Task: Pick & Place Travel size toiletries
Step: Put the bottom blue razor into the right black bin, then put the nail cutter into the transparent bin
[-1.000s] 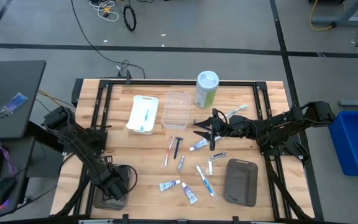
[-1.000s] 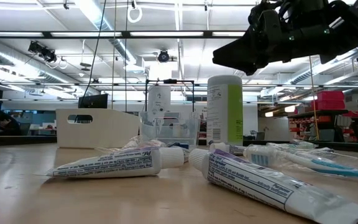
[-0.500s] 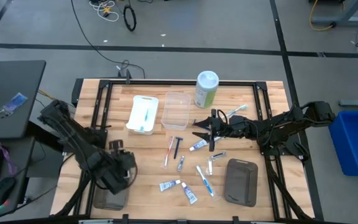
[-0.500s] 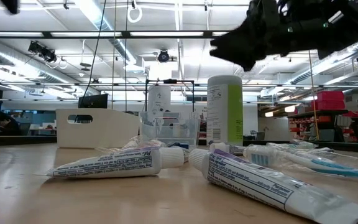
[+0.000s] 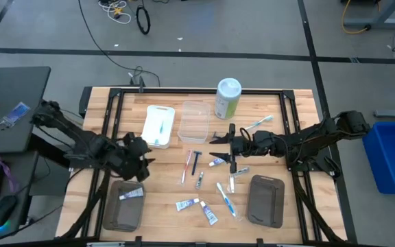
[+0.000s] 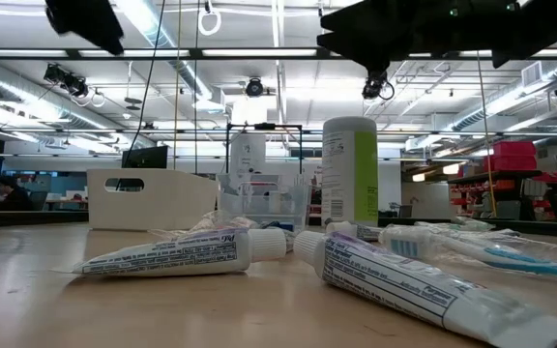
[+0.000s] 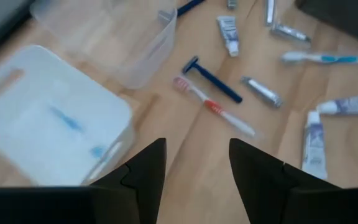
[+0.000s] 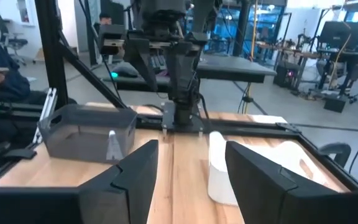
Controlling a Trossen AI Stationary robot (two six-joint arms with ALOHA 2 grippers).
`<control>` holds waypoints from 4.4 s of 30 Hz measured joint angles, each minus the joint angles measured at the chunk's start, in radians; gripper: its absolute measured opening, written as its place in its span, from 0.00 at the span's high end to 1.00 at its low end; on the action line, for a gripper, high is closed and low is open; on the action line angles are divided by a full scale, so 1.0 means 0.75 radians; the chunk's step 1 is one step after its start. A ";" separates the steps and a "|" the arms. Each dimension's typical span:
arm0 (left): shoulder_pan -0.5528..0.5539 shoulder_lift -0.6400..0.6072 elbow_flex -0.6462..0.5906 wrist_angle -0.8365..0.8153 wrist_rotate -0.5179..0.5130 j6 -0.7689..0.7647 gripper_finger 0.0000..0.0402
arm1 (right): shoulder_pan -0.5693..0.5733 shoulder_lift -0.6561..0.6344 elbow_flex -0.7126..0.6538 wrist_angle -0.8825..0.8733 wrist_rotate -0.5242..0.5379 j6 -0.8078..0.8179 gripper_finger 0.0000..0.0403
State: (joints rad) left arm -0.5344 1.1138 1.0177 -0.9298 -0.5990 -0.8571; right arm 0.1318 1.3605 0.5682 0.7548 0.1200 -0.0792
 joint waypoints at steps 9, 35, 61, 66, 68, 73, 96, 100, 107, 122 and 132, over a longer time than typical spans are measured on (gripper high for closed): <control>0.239 0.002 -0.282 0.520 0.133 0.237 0.54 | 0.015 0.007 0.005 -0.055 0.000 -0.013 0.49; 0.526 0.001 -0.577 1.024 0.425 0.505 0.54 | 0.008 0.805 0.755 -1.025 0.106 -0.513 0.53; 0.525 0.001 -0.577 1.018 0.495 0.632 0.54 | -0.054 0.897 0.759 -0.996 -0.094 -0.775 0.83; 0.526 0.001 -0.577 1.018 0.514 0.640 0.54 | -0.026 0.880 0.754 -0.981 -0.090 -0.696 0.88; 0.526 0.001 -0.577 1.018 0.511 0.639 0.54 | -0.008 0.852 0.750 -1.009 -0.072 -0.648 0.89; 0.526 0.001 -0.577 1.018 0.472 0.635 0.54 | 0.036 0.717 0.750 -1.099 -0.027 -0.410 0.91; 0.525 0.001 -0.576 1.152 0.360 0.625 0.54 | 0.738 -0.044 0.749 -2.248 -0.131 1.896 0.93; 0.526 0.001 -0.576 1.182 0.360 0.625 0.54 | 0.851 -0.025 0.689 -2.265 -0.122 2.142 0.93; 0.526 0.001 -0.576 1.200 0.360 0.625 0.54 | 0.901 -0.011 0.514 -2.261 -0.057 2.312 0.93; 0.526 0.001 -0.576 1.199 0.360 0.604 0.54 | 0.817 -0.019 0.450 -2.262 -0.061 2.018 0.71; 0.525 0.001 -0.576 1.199 0.347 0.616 0.54 | 0.628 -0.096 0.709 -2.253 0.064 1.570 0.71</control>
State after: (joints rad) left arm -0.1406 1.1145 0.5858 -0.0303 -0.3388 -0.3951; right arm 0.6027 1.2886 1.0998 -0.9348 0.1678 1.0984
